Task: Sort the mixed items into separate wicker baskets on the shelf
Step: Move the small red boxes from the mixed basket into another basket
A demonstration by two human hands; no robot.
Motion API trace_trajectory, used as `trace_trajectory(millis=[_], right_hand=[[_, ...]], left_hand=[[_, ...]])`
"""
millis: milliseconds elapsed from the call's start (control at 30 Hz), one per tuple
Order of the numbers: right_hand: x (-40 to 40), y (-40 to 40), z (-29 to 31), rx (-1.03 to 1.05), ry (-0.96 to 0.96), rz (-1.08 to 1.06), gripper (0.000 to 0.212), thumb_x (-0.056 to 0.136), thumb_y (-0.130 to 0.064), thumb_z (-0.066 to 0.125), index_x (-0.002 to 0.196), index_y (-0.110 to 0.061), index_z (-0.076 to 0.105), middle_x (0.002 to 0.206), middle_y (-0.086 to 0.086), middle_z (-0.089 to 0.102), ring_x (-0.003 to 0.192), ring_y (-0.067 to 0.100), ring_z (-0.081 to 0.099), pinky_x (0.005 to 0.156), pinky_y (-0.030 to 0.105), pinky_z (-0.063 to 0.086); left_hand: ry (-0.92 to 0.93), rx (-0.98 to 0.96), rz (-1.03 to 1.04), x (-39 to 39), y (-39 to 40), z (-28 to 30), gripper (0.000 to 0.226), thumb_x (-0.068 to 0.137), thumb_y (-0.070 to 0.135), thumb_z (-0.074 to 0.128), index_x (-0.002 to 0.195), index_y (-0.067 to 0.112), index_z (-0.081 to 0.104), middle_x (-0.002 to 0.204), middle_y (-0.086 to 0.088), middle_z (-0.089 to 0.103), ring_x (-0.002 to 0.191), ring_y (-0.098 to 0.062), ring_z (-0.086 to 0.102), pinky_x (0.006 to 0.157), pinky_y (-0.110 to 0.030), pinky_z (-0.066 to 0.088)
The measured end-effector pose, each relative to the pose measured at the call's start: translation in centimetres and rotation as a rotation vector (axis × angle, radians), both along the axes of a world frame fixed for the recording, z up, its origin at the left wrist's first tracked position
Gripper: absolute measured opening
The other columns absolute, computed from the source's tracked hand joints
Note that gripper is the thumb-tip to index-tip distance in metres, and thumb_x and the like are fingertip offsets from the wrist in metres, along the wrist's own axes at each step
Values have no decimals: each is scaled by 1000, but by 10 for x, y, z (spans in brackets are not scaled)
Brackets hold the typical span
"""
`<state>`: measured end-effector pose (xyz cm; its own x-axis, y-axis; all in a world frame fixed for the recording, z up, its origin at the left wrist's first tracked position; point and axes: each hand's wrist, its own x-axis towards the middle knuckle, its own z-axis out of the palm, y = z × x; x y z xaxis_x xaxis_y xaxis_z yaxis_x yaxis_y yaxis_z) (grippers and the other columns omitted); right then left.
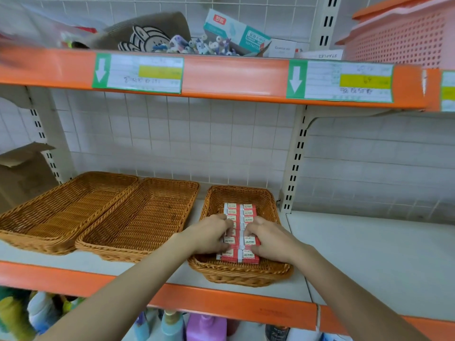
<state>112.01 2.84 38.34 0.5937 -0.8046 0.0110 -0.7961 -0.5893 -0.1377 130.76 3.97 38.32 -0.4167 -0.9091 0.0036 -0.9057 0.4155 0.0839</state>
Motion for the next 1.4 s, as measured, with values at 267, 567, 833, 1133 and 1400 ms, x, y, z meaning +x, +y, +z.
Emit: trace_trajectory(millis=[267, 567, 833, 1133, 1400], right_hand=[[2, 1, -1, -34, 17, -15, 13, 91, -24, 60, 93, -27, 47, 109, -5, 48, 94, 15, 52, 77, 29, 47], [-11, 19, 8, -96, 71, 19, 28, 97, -27, 48, 118, -20, 66, 117, -2, 63, 107, 17, 49, 95, 34, 39], [-53, 54, 14, 44, 107, -89, 68, 100, -54, 30, 155, -17, 15, 162, 0, 8, 148, 18, 6, 120, 42, 10], [-151, 100, 7, 96, 99, -168, 70, 98, -58, 26, 155, -28, -2, 162, -4, -12, 148, 17, -12, 118, 52, -3], [-253, 129, 1, 129, 147, -338, 73, 97, -62, 27, 154, -30, -5, 162, -5, -12, 148, 17, -12, 118, 52, -2]], left_hand=[[3, -36, -20, -1, -1, -2, 27, 89, 32, 63, 104, 13, 54, 112, -4, 50, 101, -21, 53, 80, -29, 43], [-43, -112, -43, -18, 13, 5, 22, 94, 29, 49, 104, 11, 58, 107, -6, 56, 99, -24, 56, 79, -36, 50], [-25, -56, 87, -76, 40, 13, 44, 102, 37, 33, 131, 7, 49, 129, -13, 49, 123, -31, 45, 100, -42, 40], [-82, -4, 171, -174, 94, 5, 64, 102, 49, 19, 154, 18, -3, 161, -5, -12, 148, -24, -8, 120, -41, -1], [-106, 48, 119, -269, 108, -3, 67, 100, 55, 19, 153, 24, -8, 160, -4, -16, 148, -27, -11, 119, -44, -4]])
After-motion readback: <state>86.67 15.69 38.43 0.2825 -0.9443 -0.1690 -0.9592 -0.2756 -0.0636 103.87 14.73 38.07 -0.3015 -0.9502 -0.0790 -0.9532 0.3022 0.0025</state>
